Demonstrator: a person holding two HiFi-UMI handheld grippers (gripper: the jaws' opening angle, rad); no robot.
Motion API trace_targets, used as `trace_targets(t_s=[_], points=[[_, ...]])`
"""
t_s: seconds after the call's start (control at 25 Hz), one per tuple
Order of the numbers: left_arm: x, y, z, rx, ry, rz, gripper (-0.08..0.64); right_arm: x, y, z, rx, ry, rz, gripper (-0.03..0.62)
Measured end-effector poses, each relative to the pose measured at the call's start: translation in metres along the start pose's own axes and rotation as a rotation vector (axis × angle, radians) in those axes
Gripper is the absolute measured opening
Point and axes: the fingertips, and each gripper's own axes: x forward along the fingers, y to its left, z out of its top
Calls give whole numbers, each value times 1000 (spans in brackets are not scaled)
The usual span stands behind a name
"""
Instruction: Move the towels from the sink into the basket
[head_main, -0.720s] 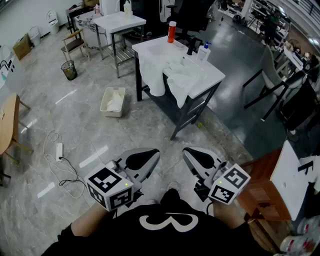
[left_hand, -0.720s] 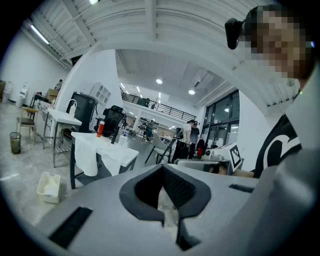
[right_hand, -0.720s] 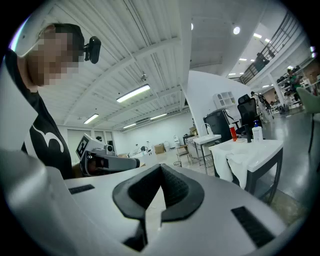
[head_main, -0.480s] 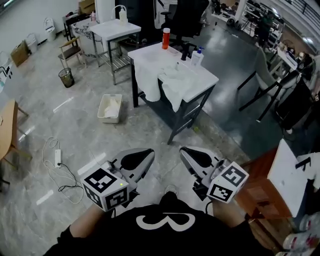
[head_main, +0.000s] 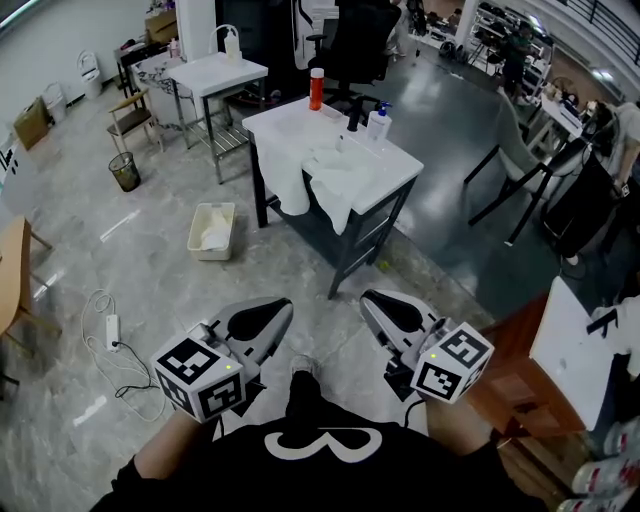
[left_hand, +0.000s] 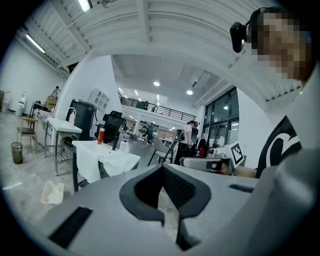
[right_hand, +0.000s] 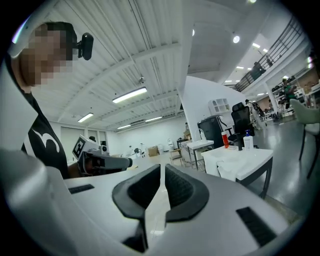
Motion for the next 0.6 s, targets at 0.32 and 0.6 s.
trace_targets(t_s=[0.32,0.6], points=[[14,40,-5,0,34,37,6,41,-35,-4,11,14,8,101],[55,112,-5,-48,65,55,6,102,-101,-8,50,22,-34,176]])
